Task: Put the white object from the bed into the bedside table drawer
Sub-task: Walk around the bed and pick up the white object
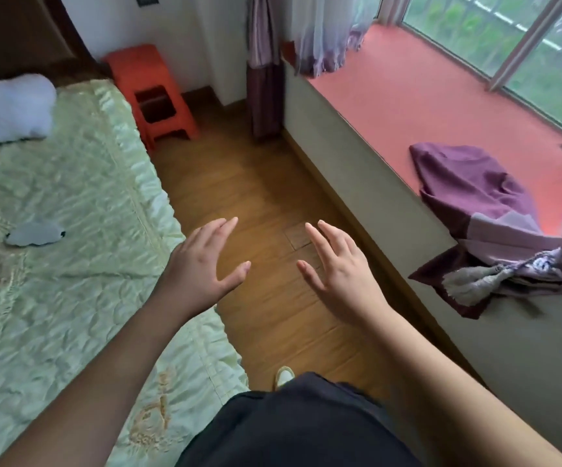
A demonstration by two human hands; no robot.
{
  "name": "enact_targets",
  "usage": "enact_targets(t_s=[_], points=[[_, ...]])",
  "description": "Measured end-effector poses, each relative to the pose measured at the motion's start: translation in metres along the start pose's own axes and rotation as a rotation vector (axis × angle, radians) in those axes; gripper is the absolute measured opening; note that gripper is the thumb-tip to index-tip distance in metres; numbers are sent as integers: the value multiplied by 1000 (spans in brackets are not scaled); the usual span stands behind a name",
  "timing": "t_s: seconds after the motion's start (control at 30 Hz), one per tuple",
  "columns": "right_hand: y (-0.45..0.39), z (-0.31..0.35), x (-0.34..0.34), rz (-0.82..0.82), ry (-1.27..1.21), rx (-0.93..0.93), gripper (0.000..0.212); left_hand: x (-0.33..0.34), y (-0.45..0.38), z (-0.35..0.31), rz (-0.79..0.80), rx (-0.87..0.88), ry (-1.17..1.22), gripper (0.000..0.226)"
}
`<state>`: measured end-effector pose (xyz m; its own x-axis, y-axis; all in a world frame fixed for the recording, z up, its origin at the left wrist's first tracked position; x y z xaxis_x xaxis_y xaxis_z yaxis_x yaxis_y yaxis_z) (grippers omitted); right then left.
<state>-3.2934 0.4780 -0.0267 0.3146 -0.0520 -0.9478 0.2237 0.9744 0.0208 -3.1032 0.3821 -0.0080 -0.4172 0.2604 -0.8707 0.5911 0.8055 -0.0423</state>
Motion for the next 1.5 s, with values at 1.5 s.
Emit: enact_targets(t_s=[1.5], points=[[-515,548,249,599,-92,-1247,66,-244,-52,483,-718,-1152,23,68]])
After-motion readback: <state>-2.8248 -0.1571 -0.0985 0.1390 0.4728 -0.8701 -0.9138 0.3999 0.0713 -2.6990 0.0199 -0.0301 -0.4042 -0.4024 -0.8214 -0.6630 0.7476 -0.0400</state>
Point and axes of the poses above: each hand's wrist, its own y-axis away from the middle knuckle, its own x-axis out of the palm, z = x × y, the point moved 8 cm from there along -y, towards the middle knuckle, and after that the axes turned 3 degrees about y, right-handed, at the moved point
